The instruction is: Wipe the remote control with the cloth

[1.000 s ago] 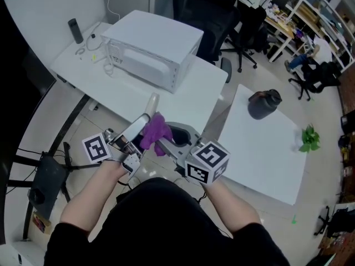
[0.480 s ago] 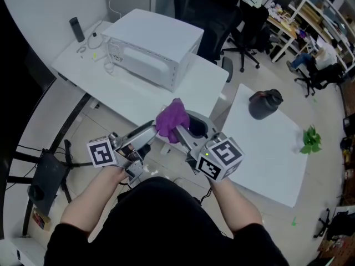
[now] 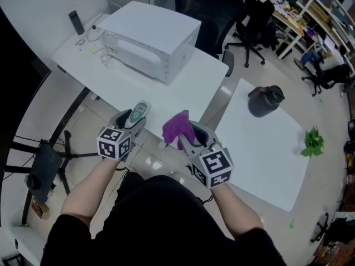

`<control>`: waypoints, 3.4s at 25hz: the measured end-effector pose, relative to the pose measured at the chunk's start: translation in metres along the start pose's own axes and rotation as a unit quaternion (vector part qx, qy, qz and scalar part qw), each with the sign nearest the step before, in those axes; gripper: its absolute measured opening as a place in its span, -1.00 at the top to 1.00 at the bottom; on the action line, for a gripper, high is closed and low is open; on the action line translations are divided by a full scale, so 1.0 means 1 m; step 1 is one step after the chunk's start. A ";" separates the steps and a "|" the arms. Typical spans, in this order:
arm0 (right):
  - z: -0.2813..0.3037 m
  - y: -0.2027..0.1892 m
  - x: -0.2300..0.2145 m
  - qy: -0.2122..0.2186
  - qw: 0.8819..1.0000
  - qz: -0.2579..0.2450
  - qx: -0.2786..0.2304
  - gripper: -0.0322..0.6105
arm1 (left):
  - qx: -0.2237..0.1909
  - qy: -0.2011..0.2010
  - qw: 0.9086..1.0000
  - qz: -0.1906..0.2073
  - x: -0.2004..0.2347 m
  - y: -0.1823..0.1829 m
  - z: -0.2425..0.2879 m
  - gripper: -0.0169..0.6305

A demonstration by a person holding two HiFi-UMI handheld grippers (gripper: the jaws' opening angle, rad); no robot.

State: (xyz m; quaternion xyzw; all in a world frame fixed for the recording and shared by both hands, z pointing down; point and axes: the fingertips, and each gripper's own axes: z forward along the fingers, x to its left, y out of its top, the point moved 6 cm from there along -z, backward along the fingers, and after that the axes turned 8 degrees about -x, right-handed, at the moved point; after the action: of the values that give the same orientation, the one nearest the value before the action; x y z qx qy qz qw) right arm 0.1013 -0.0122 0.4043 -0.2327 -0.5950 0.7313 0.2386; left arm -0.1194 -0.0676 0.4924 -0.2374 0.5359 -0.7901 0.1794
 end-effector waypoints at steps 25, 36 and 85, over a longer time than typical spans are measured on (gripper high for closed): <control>0.115 -0.136 -0.035 -0.076 0.969 0.021 0.232 0.50 | 0.141 -0.007 0.987 0.082 0.081 -0.106 0.131 0.07; 0.154 -0.211 -0.058 -0.083 0.945 0.004 0.316 0.38 | 0.121 0.003 0.990 0.073 0.078 -0.089 0.087 -0.04; 0.039 0.032 0.102 -0.044 0.998 -0.034 -0.016 0.85 | -0.097 -0.103 0.976 0.166 -0.059 0.076 -0.099 0.95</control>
State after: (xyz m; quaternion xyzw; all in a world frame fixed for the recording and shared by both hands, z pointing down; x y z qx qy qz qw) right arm -0.0041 0.0164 0.3748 -0.1839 -0.6243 0.7225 0.2333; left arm -0.1246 0.0119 0.3794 -0.2419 0.6205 -0.6649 0.3381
